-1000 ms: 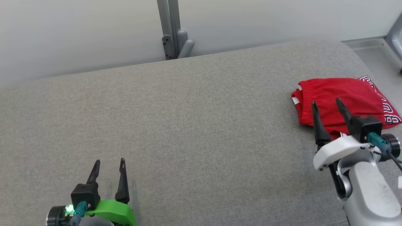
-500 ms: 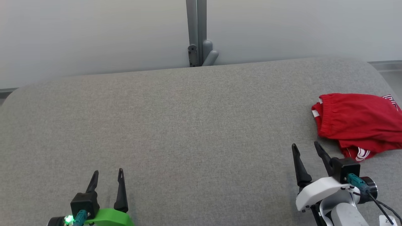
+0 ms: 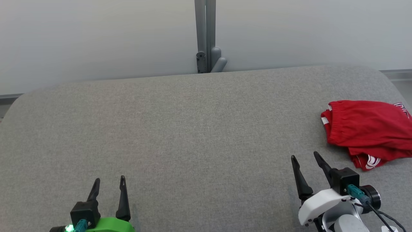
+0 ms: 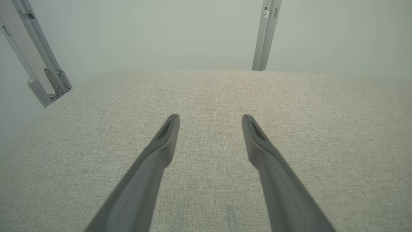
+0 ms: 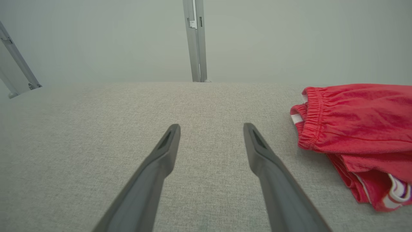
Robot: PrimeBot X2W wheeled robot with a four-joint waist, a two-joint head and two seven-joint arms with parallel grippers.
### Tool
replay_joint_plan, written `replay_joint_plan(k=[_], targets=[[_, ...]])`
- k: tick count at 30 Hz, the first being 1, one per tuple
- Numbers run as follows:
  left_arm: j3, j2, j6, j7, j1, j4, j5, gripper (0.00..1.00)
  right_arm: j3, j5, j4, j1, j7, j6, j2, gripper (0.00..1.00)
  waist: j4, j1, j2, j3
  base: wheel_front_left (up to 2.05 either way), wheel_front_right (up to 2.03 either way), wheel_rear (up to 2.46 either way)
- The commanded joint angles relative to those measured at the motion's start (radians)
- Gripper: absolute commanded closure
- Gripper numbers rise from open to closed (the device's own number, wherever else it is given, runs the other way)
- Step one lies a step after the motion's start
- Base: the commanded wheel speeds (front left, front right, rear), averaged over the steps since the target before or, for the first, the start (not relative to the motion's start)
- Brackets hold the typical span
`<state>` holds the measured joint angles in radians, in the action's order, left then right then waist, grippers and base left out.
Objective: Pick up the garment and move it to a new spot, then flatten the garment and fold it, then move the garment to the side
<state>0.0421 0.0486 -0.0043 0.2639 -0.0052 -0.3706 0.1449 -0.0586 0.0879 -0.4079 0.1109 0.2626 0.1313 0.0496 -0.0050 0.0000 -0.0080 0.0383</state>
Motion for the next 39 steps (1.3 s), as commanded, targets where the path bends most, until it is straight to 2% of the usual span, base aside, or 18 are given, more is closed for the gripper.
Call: replay_joint_plan(k=[1,21,28,34,39], targets=[[-0.001,0.004,-0.005,0.0,0.018,0.004,0.012,0.0,0.004,-0.017,-0.008,-0.008,0.003,-0.001,0.003,0.0,0.0,0.0,0.008,-0.003,0.0,0.0,0.0],[0.005,0.005,-0.004,0.0,0.02,0.005,0.02,0.0,-0.066,0.036,-0.041,-0.009,0.003,-0.001,0.003,0.0,-0.005,0.0,0.008,-0.031,0.0,0.0,0.0],[0.004,0.005,-0.002,0.0,0.016,0.008,0.018,0.0,-0.063,0.029,-0.015,-0.006,0.003,-0.001,0.003,0.0,-0.01,0.0,0.008,-0.034,0.0,0.0,0.0],[0.007,0.005,0.0,0.0,0.015,0.01,0.019,0.0,-0.048,0.069,0.008,-0.014,0.003,-0.001,0.003,0.0,-0.013,0.0,0.008,-0.037,0.0,0.0,0.0],[0.009,0.005,0.001,0.0,0.012,0.008,0.015,0.0,-0.033,0.046,0.02,-0.017,0.003,-0.001,0.003,0.0,-0.017,0.0,0.008,-0.039,0.0,0.0,0.0]])
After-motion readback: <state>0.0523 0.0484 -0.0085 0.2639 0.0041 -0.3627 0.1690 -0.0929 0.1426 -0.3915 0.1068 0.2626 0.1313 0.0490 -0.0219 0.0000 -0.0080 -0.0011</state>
